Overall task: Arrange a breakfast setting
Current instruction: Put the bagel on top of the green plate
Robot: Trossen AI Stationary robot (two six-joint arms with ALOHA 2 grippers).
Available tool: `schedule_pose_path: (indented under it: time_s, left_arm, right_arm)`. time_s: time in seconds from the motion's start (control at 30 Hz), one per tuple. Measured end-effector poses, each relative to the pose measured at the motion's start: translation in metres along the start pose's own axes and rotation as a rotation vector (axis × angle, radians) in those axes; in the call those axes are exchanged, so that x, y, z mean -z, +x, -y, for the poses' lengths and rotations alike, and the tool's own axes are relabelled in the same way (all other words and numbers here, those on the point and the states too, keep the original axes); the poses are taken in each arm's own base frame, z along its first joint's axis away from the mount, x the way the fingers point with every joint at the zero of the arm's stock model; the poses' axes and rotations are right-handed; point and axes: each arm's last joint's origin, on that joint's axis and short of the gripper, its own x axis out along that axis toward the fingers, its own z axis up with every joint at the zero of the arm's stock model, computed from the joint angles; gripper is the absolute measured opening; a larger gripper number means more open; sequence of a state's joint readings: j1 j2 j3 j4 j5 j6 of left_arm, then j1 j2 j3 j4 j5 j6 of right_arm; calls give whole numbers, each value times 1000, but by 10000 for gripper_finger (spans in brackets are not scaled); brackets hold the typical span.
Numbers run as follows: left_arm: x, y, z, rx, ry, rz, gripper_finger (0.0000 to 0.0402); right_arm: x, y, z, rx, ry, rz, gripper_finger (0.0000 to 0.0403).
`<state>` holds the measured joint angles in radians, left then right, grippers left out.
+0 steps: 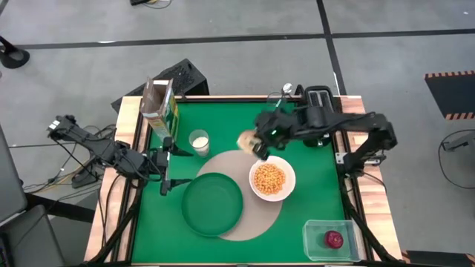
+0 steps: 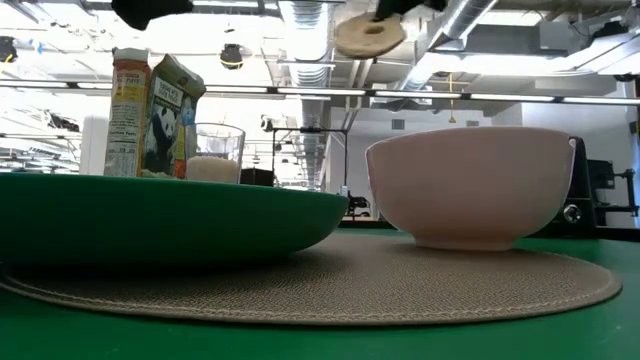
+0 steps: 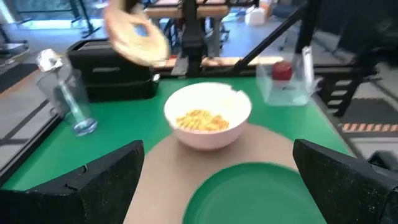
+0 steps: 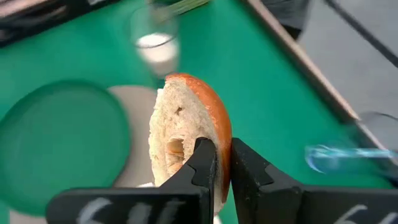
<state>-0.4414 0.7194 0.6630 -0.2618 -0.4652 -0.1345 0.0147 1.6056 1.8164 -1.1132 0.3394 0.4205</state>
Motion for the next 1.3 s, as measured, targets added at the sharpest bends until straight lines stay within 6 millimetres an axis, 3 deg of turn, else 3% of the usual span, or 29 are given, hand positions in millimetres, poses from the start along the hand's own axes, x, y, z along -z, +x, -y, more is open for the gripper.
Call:
schedule_pose_path:
  time_s: [0.43,0.73,1.13,1.3]
  left_arm:
    - [1,-3,9,27,60,9,399]
    - [2,-7,18,77,69,13,399]
    - [3,-9,22,101,54,11,399]
    - [3,-9,21,98,52,11,399]
  right_arm:
    - [14,104,-98,-336,-80,-85,48]
    - [35,167,-145,-541,-46,-112,48]
    - [66,230,-162,-564,-7,-211,48]
    - [67,232,-160,-552,-14,-221,48]
